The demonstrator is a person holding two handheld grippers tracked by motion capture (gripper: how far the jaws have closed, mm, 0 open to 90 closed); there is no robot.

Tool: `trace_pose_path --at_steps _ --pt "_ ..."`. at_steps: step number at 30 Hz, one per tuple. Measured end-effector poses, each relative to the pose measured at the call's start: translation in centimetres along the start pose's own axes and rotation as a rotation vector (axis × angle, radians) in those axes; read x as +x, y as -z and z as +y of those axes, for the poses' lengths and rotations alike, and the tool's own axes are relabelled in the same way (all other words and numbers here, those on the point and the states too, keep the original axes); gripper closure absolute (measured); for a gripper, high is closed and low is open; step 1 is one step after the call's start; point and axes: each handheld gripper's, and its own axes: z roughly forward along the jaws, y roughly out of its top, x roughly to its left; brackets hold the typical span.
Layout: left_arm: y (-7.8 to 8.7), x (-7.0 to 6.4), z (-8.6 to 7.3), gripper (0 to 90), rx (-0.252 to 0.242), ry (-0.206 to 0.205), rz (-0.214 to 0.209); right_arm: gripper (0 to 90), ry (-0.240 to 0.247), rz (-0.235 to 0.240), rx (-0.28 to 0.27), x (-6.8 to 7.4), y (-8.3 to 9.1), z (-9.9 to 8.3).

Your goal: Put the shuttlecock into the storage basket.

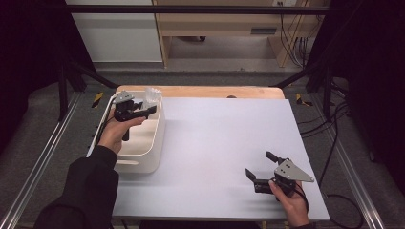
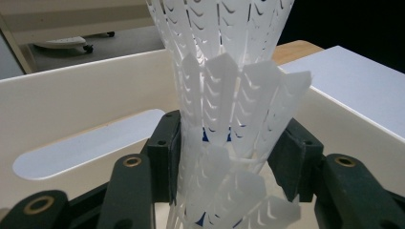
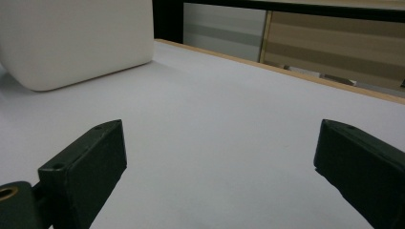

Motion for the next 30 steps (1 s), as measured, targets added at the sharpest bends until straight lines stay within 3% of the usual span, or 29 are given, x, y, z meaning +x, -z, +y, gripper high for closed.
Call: trace_pose_path --at_steps 16,25,30 --pt "-0.4 -0.19 0.24 24.6 -0.014 0.038 0.034 3.8 -0.001 0.007 0.002 0.06 -0.05 0.0" --pt "-0.24 -0.14 0.45 18.4 -0.044 0.058 0.04 3.7 -0.002 0.008 0.003 0.08 -0.04 0.0" --pt "0.13 -0.1 0.88 16.3 -0.09 0.061 0.053 3.7 -0.002 0.009 0.005 0.07 -0.05 -0.01"
